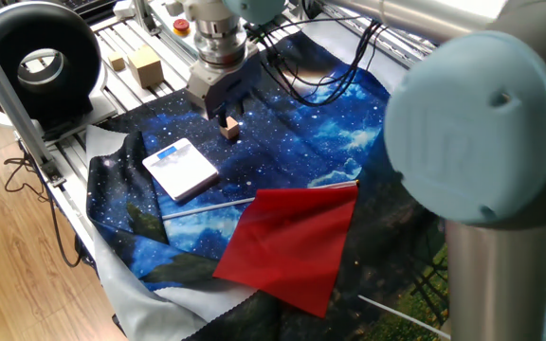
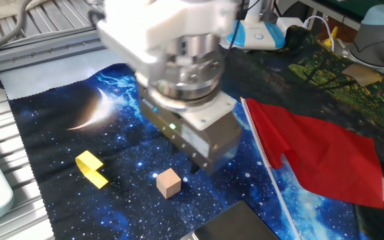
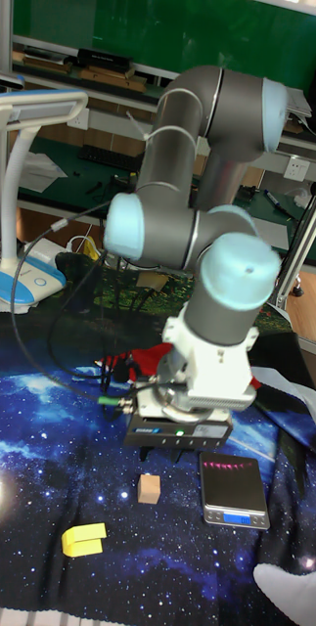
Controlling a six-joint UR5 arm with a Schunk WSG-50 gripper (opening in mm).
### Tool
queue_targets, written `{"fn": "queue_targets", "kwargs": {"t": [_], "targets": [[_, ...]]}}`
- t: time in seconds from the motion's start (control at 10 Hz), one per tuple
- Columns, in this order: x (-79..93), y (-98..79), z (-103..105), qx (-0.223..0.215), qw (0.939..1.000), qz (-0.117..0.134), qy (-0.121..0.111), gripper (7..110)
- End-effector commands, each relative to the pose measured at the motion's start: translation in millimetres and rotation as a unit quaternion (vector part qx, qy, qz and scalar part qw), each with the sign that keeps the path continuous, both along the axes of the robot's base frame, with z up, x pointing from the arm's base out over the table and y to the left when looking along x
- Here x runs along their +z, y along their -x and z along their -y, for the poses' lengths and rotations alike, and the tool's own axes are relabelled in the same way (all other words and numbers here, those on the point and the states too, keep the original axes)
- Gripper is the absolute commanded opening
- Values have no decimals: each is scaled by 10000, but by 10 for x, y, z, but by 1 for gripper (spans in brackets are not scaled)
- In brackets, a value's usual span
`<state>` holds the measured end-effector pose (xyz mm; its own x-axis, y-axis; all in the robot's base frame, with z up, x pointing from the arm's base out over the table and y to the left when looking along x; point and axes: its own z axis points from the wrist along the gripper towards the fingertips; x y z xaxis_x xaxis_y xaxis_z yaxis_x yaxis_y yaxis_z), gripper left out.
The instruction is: Remove the object from the scale
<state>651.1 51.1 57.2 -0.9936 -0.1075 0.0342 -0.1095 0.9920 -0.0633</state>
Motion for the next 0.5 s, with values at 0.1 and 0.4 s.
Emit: {"fn": "queue_targets", "kwargs": {"t": [0.1,0.4], "targets": [[191,8,-309,-335,9991,277,-23,22],[201,-19,-523,-294,9986,434,-59,22]]}}
